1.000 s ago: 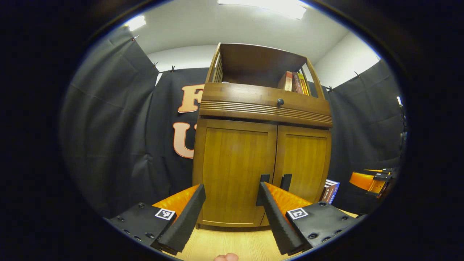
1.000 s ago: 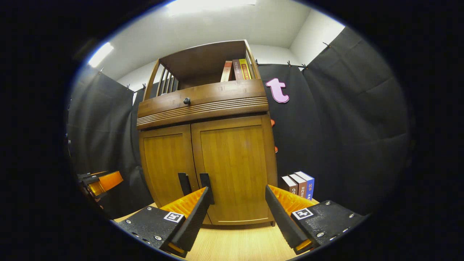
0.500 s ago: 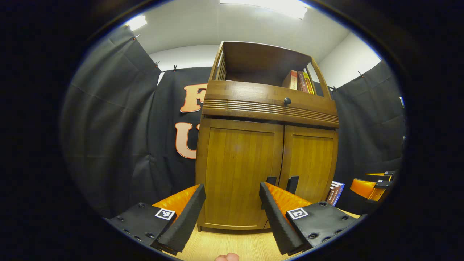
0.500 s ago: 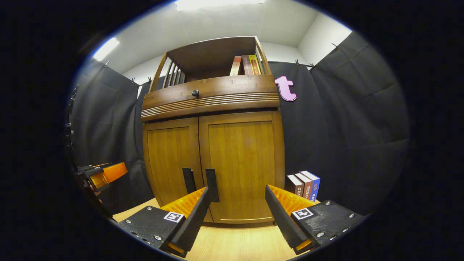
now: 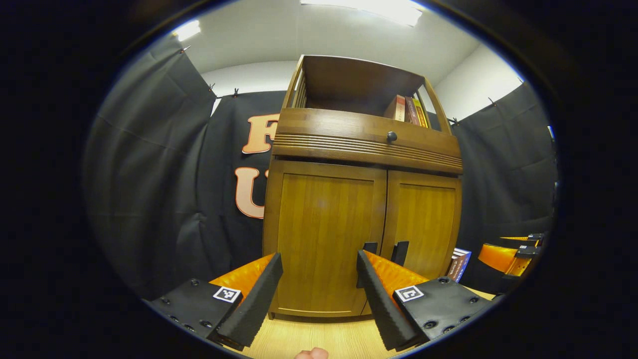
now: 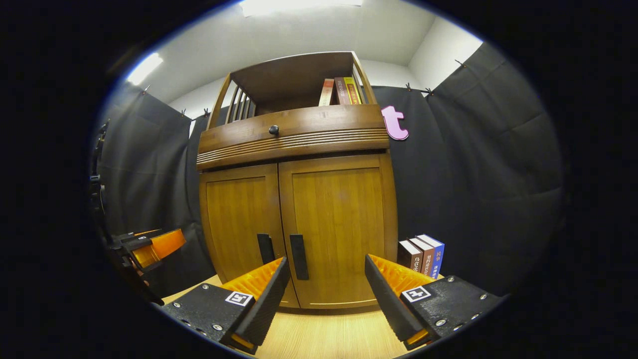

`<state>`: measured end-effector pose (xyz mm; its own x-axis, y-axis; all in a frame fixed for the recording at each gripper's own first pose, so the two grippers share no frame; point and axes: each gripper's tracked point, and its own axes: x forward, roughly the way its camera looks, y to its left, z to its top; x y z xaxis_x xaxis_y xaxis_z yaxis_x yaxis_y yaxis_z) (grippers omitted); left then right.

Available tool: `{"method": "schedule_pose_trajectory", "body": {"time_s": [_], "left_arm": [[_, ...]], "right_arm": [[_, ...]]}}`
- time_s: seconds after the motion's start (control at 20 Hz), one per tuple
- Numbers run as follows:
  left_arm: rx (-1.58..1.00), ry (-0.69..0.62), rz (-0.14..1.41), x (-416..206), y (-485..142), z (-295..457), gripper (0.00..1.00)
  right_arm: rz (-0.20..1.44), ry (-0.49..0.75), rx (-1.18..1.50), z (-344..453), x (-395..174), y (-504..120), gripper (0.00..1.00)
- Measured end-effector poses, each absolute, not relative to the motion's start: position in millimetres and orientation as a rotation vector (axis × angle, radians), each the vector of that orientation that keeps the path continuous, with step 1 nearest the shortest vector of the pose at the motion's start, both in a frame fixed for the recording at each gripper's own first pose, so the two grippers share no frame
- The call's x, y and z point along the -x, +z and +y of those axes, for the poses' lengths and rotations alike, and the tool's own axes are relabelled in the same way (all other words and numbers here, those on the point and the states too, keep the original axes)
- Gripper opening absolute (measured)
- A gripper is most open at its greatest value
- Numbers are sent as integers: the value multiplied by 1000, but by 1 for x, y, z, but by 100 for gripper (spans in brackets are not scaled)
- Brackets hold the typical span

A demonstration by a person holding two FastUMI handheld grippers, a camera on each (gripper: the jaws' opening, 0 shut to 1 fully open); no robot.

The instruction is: Open the right door of the double-door shoe cabinet with the right hand, and open the left door with the left hand.

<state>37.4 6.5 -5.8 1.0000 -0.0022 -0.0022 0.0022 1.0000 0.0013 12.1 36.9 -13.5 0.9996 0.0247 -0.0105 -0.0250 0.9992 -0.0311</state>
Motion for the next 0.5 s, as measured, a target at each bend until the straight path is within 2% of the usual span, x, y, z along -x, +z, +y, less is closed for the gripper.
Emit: {"method": "schedule_pose_trajectory", "body": {"time_s": [0.2, 0.25, 0.3, 0.5], "left_arm": [[14, 12, 0, -38, -9, 11, 94], [19, 11, -5, -37, -9, 11, 94], [22, 10, -8, -38, -8, 11, 94], [12, 31, -24, -35, 3, 17, 94]], "right_arm": [[28, 41, 37, 44, -19, -19, 93], [23, 48, 41, 47, -24, -18, 96], [18, 59, 47, 51, -32, -18, 93], [72, 138, 36, 83, -83, -32, 93]]}}
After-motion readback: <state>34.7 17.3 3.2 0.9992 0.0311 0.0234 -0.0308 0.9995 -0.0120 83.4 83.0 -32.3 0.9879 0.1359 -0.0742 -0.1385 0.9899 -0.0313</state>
